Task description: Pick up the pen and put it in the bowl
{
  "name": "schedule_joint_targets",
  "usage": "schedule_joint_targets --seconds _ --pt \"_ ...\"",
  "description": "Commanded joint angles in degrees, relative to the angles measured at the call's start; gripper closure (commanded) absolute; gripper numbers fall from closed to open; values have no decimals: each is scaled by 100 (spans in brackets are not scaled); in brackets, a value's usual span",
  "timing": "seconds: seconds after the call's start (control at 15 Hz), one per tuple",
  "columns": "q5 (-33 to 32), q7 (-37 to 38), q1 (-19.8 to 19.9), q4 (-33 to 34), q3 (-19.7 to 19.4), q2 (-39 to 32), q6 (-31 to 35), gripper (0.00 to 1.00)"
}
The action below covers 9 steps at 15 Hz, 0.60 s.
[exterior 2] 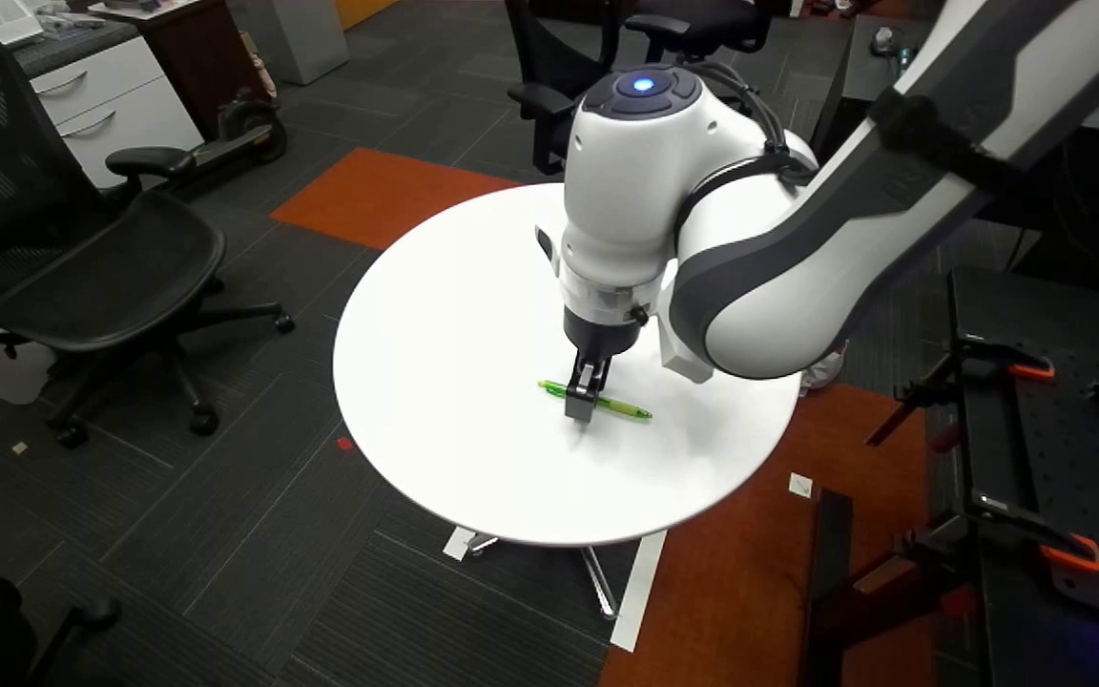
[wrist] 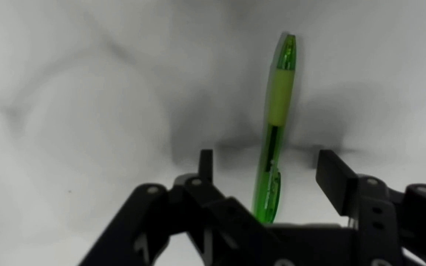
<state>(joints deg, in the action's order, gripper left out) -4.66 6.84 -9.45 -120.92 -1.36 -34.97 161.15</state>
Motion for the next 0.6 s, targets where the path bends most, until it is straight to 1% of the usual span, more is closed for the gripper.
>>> schedule_joint_targets --seconds 0.0,0.2,0.33,0.4,0.47,0.53 --pt "29 117 -65 150 -52 -86 -24 57" --pt "41 121 -60 174 -51 -102 -22 81" --pt "43 124 -62 193 -52 -113 -30 95" --pt "43 124 -63 201 -52 -112 -34 100" --pt "46 111 -45 165 -52 -54 -23 100" --pt "27 149 -63 109 -108 29 -2 97"
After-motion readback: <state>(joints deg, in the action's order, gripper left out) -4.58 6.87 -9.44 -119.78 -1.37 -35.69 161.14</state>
